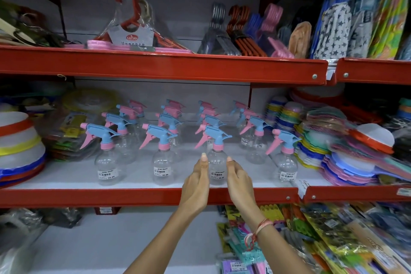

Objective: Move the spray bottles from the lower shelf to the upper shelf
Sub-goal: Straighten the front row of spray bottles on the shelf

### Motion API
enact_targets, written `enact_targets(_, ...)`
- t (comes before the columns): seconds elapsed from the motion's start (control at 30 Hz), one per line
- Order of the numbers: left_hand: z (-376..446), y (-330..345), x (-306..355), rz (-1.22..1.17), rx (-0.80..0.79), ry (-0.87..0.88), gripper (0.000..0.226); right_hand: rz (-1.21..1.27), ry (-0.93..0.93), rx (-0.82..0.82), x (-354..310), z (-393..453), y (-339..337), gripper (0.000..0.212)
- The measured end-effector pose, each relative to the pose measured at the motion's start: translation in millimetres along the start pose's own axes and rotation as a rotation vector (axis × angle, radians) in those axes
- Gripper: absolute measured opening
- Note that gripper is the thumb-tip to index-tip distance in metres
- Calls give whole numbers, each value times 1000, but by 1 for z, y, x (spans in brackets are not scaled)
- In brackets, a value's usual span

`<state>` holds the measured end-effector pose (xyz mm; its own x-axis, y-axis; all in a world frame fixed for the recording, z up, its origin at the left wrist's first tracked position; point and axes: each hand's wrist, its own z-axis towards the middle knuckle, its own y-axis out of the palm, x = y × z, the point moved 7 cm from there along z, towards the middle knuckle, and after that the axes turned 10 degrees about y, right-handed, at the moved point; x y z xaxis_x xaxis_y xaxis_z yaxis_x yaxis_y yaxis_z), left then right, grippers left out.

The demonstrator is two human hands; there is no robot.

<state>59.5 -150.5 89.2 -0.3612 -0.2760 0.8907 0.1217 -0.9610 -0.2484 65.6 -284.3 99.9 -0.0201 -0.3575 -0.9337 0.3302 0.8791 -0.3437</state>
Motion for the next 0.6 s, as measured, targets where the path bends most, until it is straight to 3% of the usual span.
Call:
enact_targets(0.13,-6,2,20,-49,249,172,59,143,-84,262,13,-1,-37,37)
enact_targets(0.27,4,43,25,-181,153,141,43,241,-100,477,32,2,-87,18)
enact_targets(0.33,6,71,30,-234,25,79,54,232,-20,530,46,12,-109,28)
enact_targets(0.4,9,100,34,-244,-101,2,84,221,69,534,58,25,-126,45)
enact_targets(0.53,15,138,36,-265,-237,-143,133,261,196,365,70,45,-136,54)
enact_targets(0.6,18,150,36,-265,-275,-166,146,250,211,292,69,48,-138,58)
